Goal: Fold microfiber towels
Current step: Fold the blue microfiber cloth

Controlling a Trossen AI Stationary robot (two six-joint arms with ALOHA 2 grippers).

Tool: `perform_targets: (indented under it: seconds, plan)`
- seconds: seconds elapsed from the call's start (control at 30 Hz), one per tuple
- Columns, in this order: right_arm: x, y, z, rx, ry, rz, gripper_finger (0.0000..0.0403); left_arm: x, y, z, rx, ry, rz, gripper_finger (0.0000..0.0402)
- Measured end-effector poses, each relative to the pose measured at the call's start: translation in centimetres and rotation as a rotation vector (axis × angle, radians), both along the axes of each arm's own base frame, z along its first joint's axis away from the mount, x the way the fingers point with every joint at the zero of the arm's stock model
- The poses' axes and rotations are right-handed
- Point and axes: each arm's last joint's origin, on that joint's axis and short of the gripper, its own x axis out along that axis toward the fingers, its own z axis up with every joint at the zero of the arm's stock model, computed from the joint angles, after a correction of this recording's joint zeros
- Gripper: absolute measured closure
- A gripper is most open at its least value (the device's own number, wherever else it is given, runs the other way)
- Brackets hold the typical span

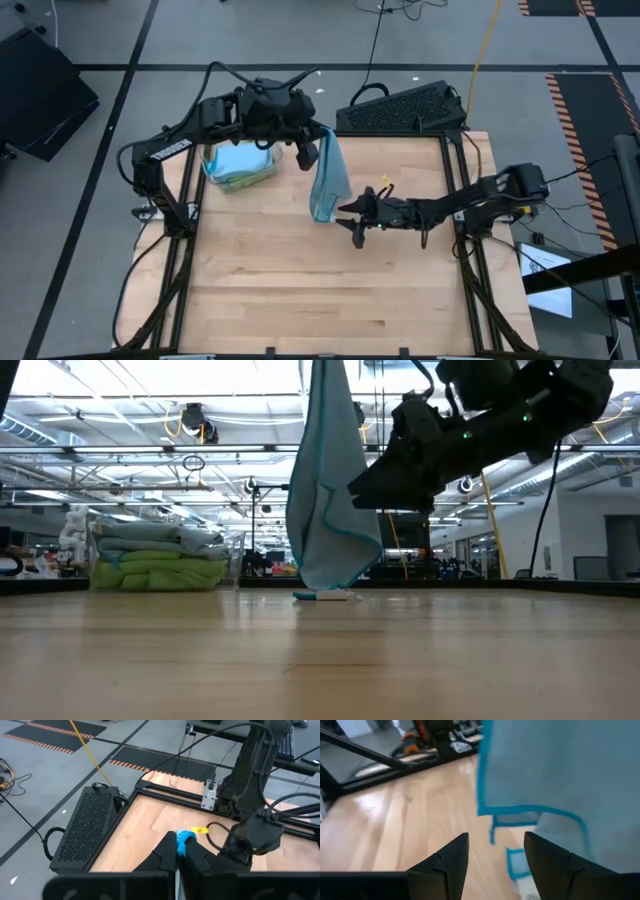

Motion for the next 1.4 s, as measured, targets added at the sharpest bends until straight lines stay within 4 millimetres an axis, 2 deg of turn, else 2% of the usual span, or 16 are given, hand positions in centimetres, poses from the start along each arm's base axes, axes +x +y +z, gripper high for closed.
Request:
perform_targets:
  seconds: [0.23,0.47,0.67,1.4]
  plan:
    - [2.0,0.7,-1.3,-0.041,0.022,0.031,0.0218,0.0,0.0,0.0,-0.003,0.001,0.001,0.0393]
    - [3.5,0.6,-0.6,-0.18,0.052,-0.041,0.0218,0.0,0.0,0.0,-0.006,0.004,0.003,0.0394]
    - [3.7,0.4,-0.3,-0.222,0.082,-0.093,0.0218,0.0,0.0,-0.1,-0.006,0.005,0.003,0.0397]
    - [3.7,0.4,-0.2,-0.342,0.102,-0.044,0.0218,-0.1,0.3,-0.1,-0.035,0.0,0.037,0.039]
